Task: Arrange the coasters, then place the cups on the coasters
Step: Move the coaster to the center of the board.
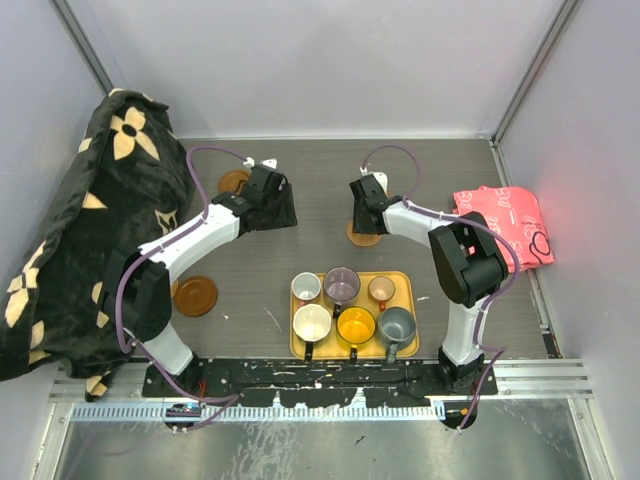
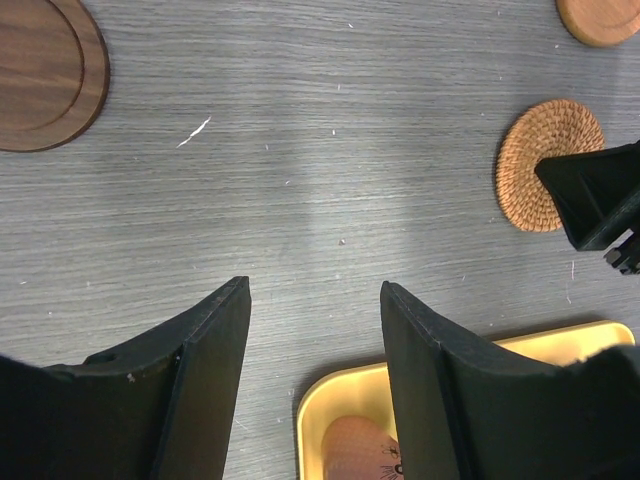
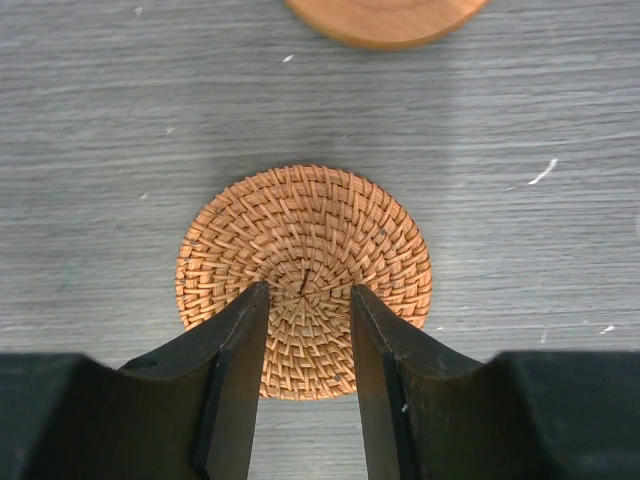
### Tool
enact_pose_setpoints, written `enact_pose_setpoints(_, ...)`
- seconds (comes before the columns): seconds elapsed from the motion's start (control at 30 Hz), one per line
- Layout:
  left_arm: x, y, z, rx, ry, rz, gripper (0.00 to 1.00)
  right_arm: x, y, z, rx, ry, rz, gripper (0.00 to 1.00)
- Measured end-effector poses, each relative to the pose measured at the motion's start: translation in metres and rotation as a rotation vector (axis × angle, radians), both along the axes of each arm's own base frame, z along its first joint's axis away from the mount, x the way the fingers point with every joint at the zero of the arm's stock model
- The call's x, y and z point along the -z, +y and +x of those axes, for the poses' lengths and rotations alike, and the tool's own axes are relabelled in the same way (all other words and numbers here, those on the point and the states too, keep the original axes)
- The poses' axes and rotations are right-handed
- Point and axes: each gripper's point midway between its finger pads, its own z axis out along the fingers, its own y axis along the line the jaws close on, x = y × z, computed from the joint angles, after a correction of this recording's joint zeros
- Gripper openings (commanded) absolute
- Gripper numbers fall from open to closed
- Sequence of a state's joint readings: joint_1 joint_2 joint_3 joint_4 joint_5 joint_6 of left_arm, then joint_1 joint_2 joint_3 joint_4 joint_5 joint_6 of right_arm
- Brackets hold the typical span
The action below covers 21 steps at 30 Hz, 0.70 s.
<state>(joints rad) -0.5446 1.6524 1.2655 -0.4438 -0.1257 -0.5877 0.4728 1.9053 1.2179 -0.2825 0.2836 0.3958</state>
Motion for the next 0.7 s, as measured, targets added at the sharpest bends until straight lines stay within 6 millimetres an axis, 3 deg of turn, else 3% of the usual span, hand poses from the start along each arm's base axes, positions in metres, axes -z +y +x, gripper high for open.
enact_pose_setpoints(0.4, 0.0, -0.001, 0.0, 0.005, 0.0, -0.009, 0.56, 0.0, -0.027, 0.012, 0.068, -0.01, -0.004, 0.44)
enact_pose_setpoints(0.7, 0.0, -0.001, 0.0, 0.006, 0.0, -0.009, 0.56, 0.0, -0.032, 0.014, 0.082, -0.014, -0.002, 0.44)
